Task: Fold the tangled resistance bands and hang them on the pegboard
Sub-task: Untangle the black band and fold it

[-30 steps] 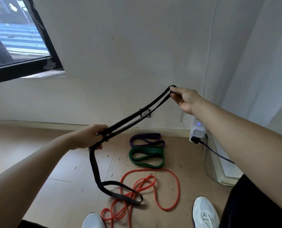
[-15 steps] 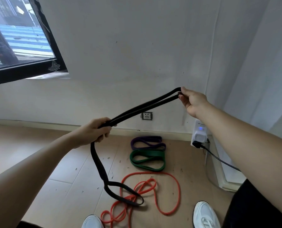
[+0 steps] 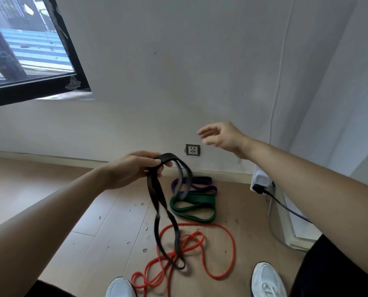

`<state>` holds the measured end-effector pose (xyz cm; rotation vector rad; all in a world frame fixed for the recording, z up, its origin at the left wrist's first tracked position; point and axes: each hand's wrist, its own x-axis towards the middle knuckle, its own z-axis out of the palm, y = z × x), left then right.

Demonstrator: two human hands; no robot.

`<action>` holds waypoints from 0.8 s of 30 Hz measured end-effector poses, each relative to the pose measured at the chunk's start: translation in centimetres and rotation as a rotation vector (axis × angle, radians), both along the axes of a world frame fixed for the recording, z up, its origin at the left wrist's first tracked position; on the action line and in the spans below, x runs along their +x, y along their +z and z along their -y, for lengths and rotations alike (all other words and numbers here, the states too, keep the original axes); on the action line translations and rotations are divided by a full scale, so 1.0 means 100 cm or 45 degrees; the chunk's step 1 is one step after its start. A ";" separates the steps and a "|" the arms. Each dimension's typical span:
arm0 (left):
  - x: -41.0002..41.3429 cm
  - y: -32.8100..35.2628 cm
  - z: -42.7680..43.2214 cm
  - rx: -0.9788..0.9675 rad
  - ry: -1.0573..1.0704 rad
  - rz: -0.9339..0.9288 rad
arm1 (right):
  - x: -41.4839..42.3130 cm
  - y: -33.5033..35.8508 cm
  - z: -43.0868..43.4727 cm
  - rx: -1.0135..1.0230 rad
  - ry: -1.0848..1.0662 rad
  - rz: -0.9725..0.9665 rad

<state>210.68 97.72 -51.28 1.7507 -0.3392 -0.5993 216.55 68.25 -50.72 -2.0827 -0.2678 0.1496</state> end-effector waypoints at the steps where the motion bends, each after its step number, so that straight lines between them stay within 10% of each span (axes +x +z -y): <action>1: 0.000 0.001 0.004 -0.001 -0.007 0.006 | -0.008 0.005 -0.011 0.086 0.230 -0.110; 5: 0.001 0.005 0.013 -0.056 0.021 -0.002 | -0.031 0.002 -0.048 0.184 0.678 -0.279; 24: 0.002 -0.007 0.011 0.189 0.217 0.454 | -0.015 0.033 -0.011 0.638 0.163 0.002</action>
